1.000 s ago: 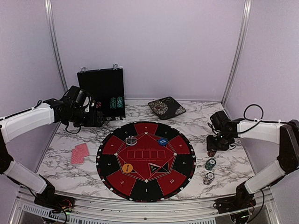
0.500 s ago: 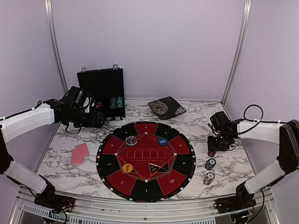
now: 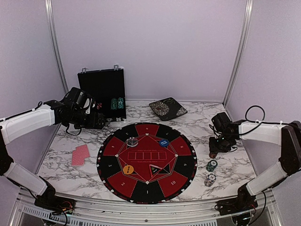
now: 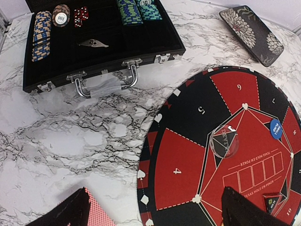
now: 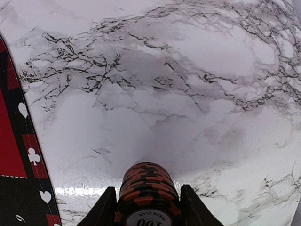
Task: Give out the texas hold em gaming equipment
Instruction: Pick up the pile of poker chips from the pile of poker chips.
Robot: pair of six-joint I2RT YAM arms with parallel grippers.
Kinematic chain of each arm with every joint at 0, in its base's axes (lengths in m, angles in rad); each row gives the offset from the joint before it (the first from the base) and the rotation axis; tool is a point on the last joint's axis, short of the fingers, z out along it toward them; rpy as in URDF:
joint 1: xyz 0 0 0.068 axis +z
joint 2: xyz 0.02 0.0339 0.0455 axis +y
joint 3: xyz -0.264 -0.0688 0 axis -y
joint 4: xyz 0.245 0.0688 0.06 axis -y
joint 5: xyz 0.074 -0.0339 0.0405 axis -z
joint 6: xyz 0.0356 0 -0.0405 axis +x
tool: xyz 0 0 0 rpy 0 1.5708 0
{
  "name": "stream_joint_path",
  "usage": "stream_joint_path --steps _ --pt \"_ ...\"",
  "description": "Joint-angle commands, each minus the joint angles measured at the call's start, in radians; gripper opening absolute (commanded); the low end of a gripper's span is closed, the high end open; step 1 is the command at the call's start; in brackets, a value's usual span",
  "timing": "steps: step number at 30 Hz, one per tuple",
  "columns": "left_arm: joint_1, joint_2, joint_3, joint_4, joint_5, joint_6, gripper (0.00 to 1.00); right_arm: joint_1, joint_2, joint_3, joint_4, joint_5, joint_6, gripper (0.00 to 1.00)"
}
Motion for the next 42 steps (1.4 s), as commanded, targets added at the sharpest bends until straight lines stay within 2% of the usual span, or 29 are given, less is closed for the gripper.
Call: stream_joint_path --steps 1,4,7,16,27,36,42 --pt "-0.001 -0.007 -0.011 0.014 0.011 0.003 0.99 -0.009 0.010 0.003 0.010 0.012 0.005 0.34" --pt "-0.001 -0.007 -0.011 0.014 0.011 0.003 0.99 -0.010 0.014 0.003 0.010 0.013 0.004 0.33" --pt "-0.001 -0.005 -0.011 0.015 0.012 0.002 0.99 -0.010 0.024 0.003 0.009 0.009 0.005 0.39" --pt "0.000 -0.002 -0.011 0.014 0.014 0.003 0.99 -0.009 0.036 -0.005 0.017 0.008 0.004 0.46" --pt "0.000 0.004 -0.011 0.015 0.015 0.002 0.99 -0.010 0.030 -0.001 0.016 0.007 0.005 0.46" --pt "0.002 0.007 -0.009 0.015 0.017 -0.001 0.99 -0.009 -0.002 0.019 0.009 -0.012 0.003 0.53" --pt "0.002 0.006 -0.011 0.017 0.017 -0.001 0.99 -0.010 -0.005 0.017 0.004 -0.008 0.005 0.50"
